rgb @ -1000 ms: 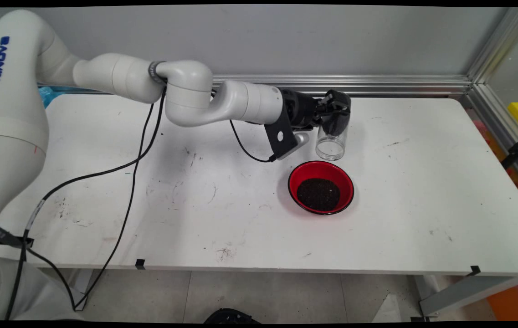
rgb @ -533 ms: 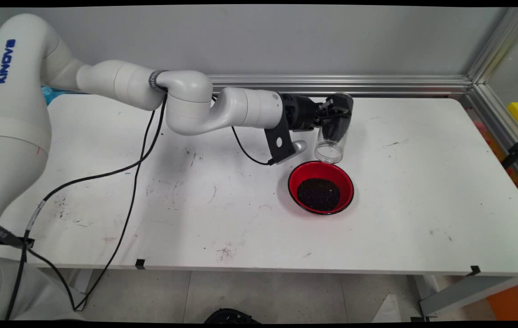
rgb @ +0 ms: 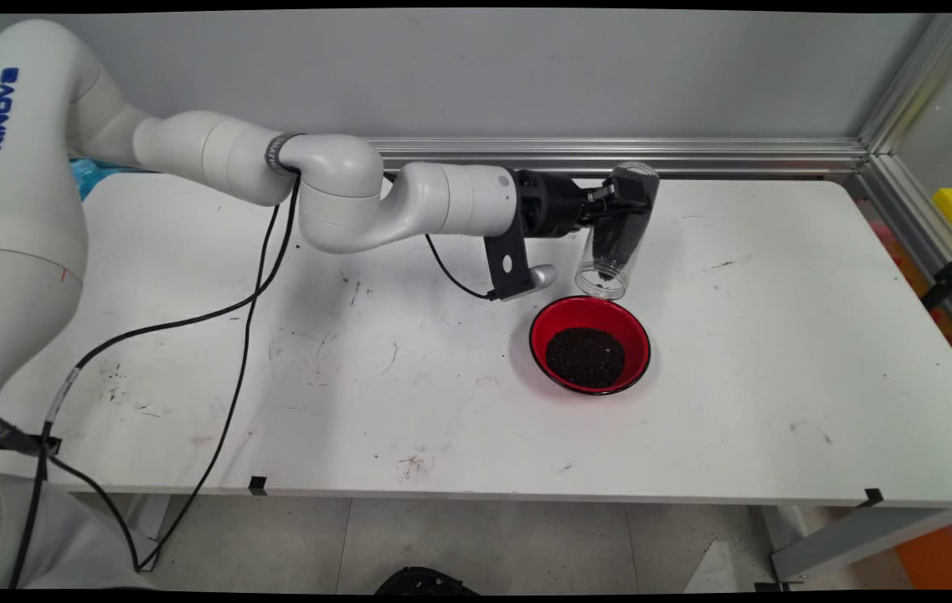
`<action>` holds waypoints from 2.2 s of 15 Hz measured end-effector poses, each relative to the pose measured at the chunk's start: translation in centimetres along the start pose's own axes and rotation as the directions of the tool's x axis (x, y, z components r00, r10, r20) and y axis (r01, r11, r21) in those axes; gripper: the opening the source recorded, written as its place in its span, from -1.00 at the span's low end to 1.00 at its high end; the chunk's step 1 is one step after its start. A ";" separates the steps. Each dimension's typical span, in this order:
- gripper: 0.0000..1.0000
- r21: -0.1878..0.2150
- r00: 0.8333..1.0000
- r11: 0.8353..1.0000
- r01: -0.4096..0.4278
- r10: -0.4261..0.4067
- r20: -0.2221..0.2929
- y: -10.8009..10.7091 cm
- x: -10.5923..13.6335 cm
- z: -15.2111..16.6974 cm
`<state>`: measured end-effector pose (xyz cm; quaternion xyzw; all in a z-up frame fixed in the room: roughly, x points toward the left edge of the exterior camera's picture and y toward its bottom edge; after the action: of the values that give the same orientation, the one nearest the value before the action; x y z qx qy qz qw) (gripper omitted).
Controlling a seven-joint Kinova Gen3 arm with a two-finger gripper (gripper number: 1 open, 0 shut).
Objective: Pour the black seasoning powder in the red bowl
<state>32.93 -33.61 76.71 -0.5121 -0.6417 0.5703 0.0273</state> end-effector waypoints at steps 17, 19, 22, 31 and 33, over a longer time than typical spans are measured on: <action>-1.00 0.073 0.995 0.992 -0.104 0.104 -0.001 -0.2 0.7 0.4; -1.00 0.079 0.993 0.990 -0.117 0.118 0.000 0.1 0.7 0.8; -1.00 0.088 0.990 0.986 -0.139 0.139 0.001 0.6 0.8 1.5; -1.00 0.108 0.983 0.978 -0.181 0.181 0.009 1.2 0.7 2.8; -1.00 0.111 0.981 0.975 -0.193 0.193 0.012 1.4 0.6 3.1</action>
<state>31.64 -35.60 74.26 -0.5693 -0.5559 0.6057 -0.0001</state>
